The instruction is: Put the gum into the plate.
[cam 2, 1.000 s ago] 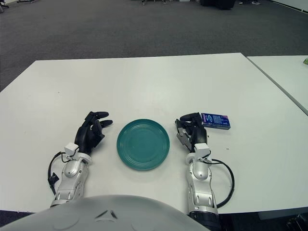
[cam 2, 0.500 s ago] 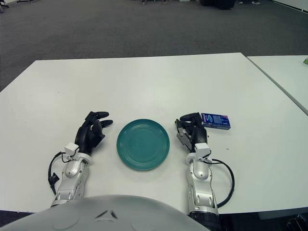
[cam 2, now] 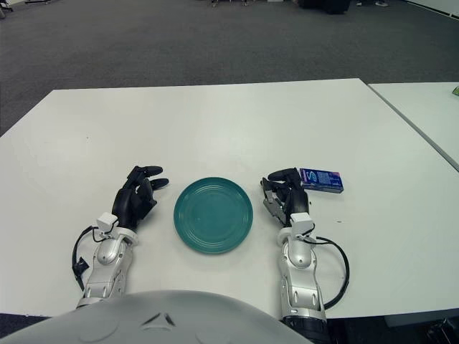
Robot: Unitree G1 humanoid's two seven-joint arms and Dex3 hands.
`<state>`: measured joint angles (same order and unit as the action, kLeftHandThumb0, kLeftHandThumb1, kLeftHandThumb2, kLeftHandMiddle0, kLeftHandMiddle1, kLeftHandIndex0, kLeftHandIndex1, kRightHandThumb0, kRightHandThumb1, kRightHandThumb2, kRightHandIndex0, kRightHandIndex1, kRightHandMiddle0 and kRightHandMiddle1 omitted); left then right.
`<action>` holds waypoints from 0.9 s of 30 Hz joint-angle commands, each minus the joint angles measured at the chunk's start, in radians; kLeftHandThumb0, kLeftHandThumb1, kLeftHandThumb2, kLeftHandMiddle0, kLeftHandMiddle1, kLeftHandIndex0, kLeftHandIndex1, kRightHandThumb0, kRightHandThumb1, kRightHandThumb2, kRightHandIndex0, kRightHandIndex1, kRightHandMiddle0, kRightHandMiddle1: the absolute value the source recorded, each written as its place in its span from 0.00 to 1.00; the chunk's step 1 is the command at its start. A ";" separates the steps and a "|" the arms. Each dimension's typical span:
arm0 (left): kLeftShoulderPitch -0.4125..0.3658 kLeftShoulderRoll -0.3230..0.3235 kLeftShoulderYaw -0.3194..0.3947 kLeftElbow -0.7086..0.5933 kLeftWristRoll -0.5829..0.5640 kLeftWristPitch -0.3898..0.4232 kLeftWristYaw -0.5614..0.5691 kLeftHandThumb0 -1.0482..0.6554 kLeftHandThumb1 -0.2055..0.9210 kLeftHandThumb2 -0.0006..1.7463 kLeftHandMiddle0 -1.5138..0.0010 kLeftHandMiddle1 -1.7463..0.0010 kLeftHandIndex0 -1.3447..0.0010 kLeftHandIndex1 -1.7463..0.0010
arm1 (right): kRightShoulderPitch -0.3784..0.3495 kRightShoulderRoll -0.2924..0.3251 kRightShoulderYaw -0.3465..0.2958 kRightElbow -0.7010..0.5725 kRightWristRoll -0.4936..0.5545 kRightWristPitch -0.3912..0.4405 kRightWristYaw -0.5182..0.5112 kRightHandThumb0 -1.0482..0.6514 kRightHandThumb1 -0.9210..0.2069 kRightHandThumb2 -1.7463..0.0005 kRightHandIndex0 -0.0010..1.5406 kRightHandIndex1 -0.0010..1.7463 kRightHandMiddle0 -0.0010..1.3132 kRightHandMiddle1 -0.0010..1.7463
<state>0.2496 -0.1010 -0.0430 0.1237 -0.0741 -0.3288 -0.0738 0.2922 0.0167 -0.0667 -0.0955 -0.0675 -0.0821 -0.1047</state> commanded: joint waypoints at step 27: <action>0.019 0.010 -0.004 0.031 0.003 0.044 -0.005 0.15 1.00 0.45 0.74 0.39 0.75 0.29 | -0.090 -0.561 0.017 -0.281 -1.044 0.073 0.050 0.11 0.00 0.78 0.15 0.14 0.00 0.52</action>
<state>0.2492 -0.0996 -0.0459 0.1247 -0.0720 -0.3215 -0.0747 0.2284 -0.5191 -0.0549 -0.3634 -1.0883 -0.0234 -0.1111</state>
